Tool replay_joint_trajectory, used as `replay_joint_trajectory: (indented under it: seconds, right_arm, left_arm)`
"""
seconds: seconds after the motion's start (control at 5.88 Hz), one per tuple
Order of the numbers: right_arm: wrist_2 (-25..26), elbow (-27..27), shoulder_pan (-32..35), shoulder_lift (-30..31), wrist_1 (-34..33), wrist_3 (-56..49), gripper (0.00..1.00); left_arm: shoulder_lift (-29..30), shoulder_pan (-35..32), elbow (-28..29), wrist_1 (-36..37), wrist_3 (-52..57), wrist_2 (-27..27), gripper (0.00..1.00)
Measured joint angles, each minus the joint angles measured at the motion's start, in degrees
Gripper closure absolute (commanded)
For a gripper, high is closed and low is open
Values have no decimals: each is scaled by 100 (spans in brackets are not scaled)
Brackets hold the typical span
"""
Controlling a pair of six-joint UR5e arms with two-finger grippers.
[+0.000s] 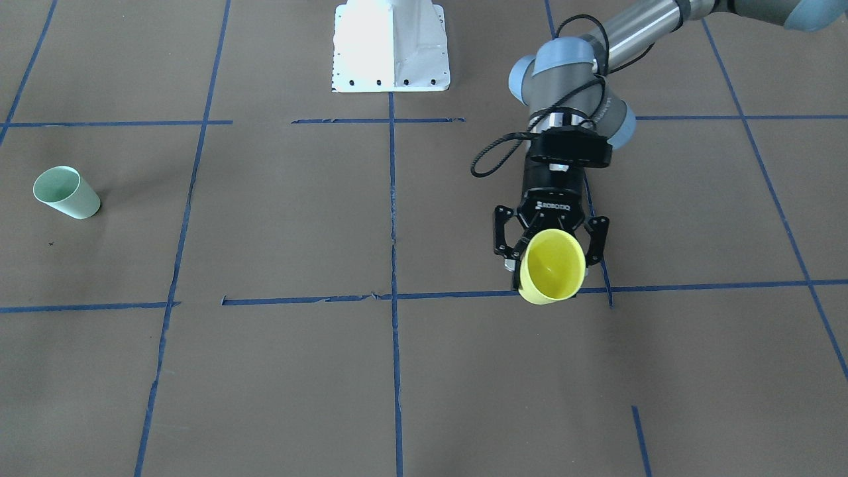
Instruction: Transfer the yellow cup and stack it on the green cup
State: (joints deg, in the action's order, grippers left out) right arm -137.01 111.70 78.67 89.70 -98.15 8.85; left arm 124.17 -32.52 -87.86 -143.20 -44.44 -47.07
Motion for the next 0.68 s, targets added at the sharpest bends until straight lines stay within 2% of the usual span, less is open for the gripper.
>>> replay_joint_trajectory:
  seconds: [0.34, 0.68]
  right_arm:
    - [-4, 54, -572, -860, 2, 1532, 0]
    - [-1, -10, -1082, -1949, -277, 2767, 0]
  left_arm:
    - [660, 516, 238, 1045, -828, 501, 71]
    - [1163, 885, 597, 1492, -1382, 641, 71]
